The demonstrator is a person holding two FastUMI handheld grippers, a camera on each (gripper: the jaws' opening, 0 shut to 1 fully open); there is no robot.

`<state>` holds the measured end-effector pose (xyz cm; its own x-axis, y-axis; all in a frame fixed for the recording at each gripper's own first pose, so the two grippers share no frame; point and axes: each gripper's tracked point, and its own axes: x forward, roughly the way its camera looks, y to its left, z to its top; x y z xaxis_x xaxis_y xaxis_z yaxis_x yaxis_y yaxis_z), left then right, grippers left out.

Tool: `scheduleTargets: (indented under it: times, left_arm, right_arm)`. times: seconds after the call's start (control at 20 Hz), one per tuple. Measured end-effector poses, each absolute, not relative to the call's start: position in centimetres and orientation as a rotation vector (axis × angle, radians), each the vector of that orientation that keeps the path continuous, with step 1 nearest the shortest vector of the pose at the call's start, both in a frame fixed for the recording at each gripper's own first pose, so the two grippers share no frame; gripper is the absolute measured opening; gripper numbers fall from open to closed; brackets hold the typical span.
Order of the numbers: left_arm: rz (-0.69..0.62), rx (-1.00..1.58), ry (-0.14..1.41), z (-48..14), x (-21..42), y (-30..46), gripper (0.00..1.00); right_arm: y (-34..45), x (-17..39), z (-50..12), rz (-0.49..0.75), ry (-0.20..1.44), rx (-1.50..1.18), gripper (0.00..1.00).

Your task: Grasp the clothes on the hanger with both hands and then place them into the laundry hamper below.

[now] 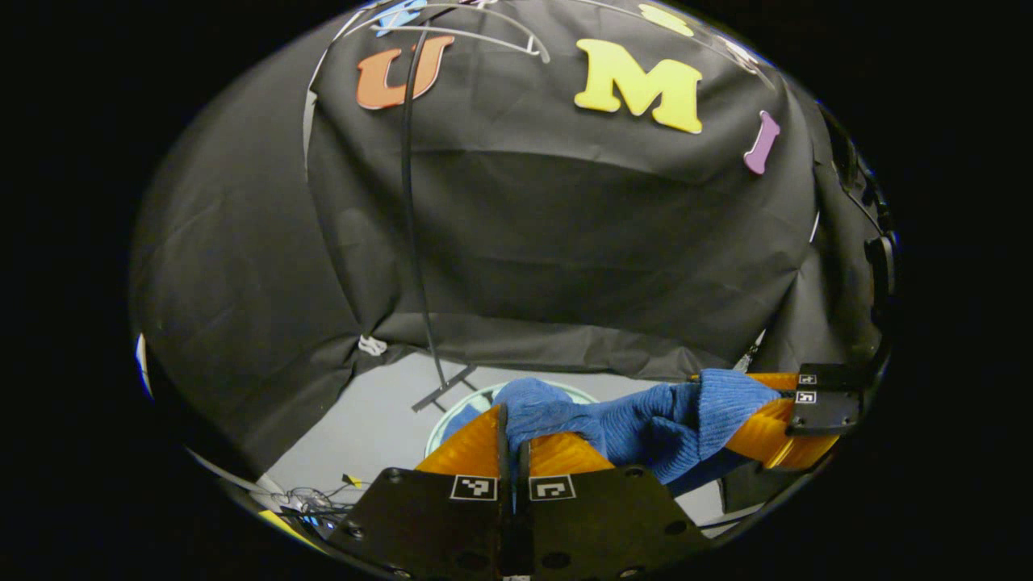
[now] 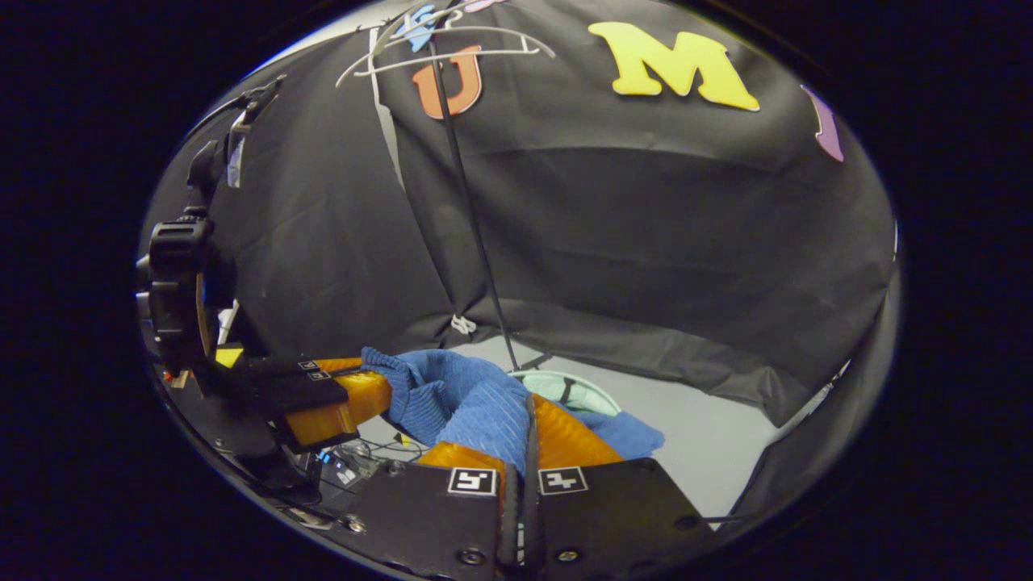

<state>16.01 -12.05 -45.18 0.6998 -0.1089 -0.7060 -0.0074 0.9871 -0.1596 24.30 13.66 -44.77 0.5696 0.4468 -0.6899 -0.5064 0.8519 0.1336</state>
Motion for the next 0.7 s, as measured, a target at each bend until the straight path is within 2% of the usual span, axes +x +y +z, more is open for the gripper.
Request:
scheduleTargets:
  times: [0.15,0.2,0.25,0.35,0.4,0.5,0.55,0.6,0.7]
  left_arm:
    - [-0.037,-0.15,0.849,-48.4,14.2,-12.0,0.01]
    - [-0.034,-0.149,0.869,-49.4,13.9,-12.0,0.05]
    - [-0.026,-0.15,0.885,-50.2,13.7,-11.9,0.0]
    - [-0.01,-0.161,0.913,-51.3,13.5,-11.7,0.05]
    - [-0.001,-0.164,0.922,-51.3,13.4,-11.7,0.0]
    - [0.017,-0.138,0.938,-51.5,13.1,-11.0,0.01]
    - [0.023,-0.122,0.932,-51.3,13.4,-10.6,0.02]
    - [0.032,-0.114,0.924,-51.1,13.5,-9.9,0.01]
    - [0.039,-0.137,0.913,-51.1,14.0,-9.8,0.5]
  right_arm:
    - [13.7,24.0,-48.5,0.554,0.83,-0.098,0.06]
    - [13.6,23.8,-49.7,0.546,0.848,-0.097,0.07]
    - [13.5,23.6,-50.2,0.54,0.865,-0.092,0.07]
    - [13.7,23.5,-51.0,0.537,0.877,-0.085,0.08]
    - [13.7,23.5,-51.1,0.537,0.88,-0.09,0.08]
    - [13.5,23.4,-51.0,0.538,0.886,-0.085,0.08]
    - [13.3,23.8,-50.5,0.527,0.879,-0.08,0.11]
    - [12.8,24.2,-50.0,0.512,0.863,-0.076,0.28]
    - [12.2,25.0,-48.8,0.482,0.834,-0.068,0.61]
